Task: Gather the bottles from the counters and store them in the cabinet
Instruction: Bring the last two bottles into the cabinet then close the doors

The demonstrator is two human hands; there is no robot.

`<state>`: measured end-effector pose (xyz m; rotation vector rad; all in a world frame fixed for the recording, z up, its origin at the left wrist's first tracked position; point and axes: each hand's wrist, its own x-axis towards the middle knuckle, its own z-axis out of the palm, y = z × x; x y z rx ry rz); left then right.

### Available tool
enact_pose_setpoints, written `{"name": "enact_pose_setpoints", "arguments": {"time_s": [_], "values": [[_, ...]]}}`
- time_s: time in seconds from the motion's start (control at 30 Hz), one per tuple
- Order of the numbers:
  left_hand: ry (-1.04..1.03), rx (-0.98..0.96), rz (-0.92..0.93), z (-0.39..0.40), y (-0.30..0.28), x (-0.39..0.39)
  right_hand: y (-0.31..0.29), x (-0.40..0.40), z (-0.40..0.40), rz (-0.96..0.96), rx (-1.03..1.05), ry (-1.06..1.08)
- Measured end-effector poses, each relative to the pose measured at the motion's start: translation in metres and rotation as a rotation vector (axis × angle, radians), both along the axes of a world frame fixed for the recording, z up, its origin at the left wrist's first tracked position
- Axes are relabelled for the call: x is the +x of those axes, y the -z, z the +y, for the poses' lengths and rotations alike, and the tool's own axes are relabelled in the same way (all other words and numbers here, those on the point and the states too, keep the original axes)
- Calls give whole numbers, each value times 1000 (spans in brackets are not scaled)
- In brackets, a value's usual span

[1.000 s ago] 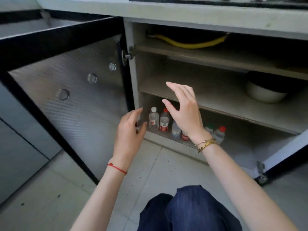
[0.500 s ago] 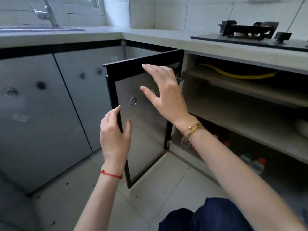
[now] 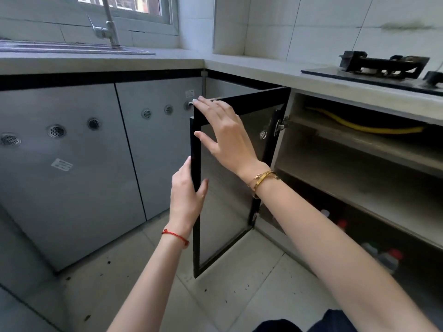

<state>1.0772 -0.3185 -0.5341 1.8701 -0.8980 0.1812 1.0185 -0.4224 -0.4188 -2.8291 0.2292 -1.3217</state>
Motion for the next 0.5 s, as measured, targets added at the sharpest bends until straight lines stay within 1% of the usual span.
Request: {"name": "enact_pose_setpoints", "arguments": {"time_s": [0.27, 0.5], "values": [[2, -122, -20, 2, 6, -14, -2, -23, -2, -34, -45, -18], [88, -168, -97, 7, 8, -42, 0, -60, -4, -55, -59, -29]]}}
